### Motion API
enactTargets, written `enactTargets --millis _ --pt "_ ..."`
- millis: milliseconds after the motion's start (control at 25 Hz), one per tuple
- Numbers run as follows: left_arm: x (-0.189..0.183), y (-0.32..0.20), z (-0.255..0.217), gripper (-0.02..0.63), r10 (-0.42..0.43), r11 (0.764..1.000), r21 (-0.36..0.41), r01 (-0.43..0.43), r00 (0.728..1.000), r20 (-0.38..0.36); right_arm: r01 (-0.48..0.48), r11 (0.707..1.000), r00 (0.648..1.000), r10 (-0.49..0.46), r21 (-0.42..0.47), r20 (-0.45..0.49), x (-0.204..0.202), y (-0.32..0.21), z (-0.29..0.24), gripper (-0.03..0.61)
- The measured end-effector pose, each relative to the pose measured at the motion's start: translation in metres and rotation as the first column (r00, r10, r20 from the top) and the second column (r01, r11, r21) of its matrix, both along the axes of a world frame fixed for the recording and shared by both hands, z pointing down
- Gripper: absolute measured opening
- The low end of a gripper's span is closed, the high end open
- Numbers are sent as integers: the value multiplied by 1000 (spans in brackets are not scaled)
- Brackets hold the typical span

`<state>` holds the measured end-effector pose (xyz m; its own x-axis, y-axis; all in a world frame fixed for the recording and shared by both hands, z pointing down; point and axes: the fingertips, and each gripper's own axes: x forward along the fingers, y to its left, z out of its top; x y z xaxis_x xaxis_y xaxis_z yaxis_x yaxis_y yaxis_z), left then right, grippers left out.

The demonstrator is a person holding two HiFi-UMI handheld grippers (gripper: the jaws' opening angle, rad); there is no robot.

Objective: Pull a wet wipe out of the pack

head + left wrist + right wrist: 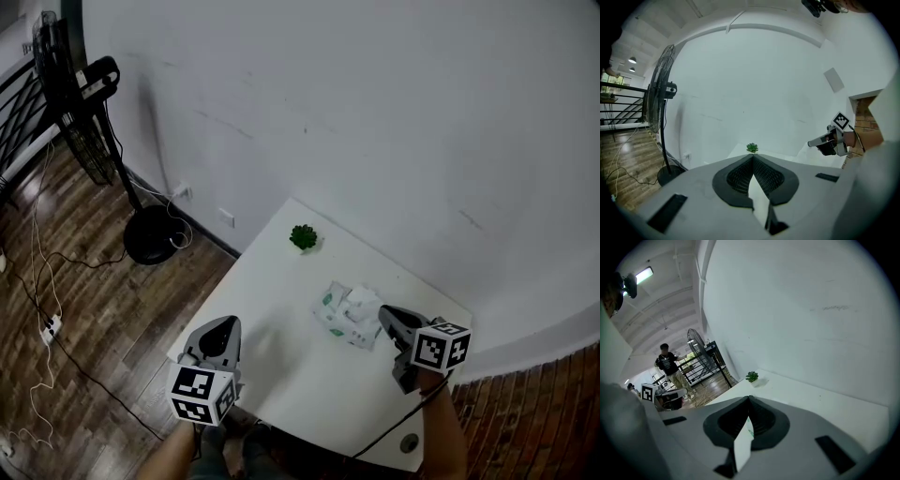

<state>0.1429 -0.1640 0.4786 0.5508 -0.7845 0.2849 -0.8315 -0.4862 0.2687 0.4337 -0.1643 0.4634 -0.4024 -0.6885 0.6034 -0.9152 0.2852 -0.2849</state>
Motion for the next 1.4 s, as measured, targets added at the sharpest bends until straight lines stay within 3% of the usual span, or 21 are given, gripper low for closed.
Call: enactTargets --millis 360,640,880,1080,1240,1400 --pt "14 -2 -34 3 74 995 67 -73 997 -12 -72 988 997 70 135 15 -13 12 -50 2" --pt "32 -14 -67 3 156 979 136 -154 988 -4 -179 939 980 198 294 -36 -20 32 -96 2" --pt "51 -22 -91 3 227 958 185 -220 974 -17 -305 858 931 360 414 -60 -17 60 -121 2" --pt "71 -26 -108 3 307 931 208 -301 952 3 -424 758 882 470 496 37 -21 89 -130 2" --pt "85 -28 -121 3 333 909 254 -330 942 33 -522 677 824 557 520 102 -23 106 -118 2" --pt "96 -20 -117 3 353 895 270 -356 934 60 -572 631 780 617 525 109 -28 118 -102 2"
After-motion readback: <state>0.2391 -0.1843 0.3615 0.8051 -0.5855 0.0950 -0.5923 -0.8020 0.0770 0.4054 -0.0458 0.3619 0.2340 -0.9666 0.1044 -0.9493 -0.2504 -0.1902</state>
